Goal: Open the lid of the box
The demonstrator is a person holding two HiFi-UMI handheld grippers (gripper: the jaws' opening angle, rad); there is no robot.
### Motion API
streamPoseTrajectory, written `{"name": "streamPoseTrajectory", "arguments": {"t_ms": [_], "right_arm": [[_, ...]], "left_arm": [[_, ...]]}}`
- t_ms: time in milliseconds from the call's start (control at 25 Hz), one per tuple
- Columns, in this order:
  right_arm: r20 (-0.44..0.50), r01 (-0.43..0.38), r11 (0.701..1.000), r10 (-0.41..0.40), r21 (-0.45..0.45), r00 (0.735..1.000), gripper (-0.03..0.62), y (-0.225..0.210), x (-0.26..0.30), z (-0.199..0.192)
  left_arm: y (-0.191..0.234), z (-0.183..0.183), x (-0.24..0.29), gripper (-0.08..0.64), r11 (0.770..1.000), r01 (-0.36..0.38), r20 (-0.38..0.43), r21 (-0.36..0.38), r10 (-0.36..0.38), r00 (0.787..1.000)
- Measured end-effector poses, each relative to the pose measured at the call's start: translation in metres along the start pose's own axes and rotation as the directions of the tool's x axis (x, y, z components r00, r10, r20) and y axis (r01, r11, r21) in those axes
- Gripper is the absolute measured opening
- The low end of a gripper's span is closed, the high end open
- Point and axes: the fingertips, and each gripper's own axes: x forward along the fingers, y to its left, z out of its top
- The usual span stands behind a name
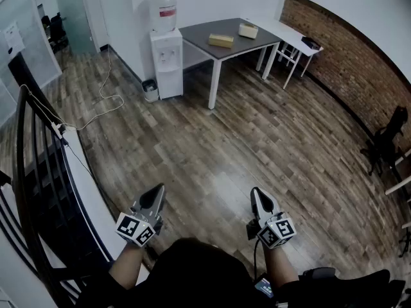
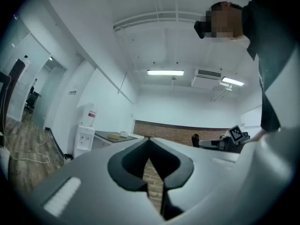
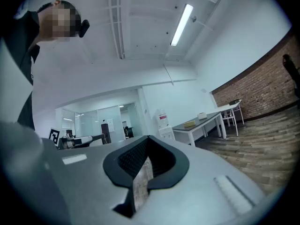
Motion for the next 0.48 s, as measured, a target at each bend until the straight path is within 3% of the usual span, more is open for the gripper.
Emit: {"name": "streamPoseTrajectory", "arguments": {"t_ms": [480], "right_arm": [[-0.028,0.009,1.0,-0.009,0.003,1.0,0.002,0.008,0.013,-0.006]], "left_arm": [[0.013,-0.011,-0.005,0.0,1.0,0.004,-0.02,-0.02,-0.004,1.0]]}}
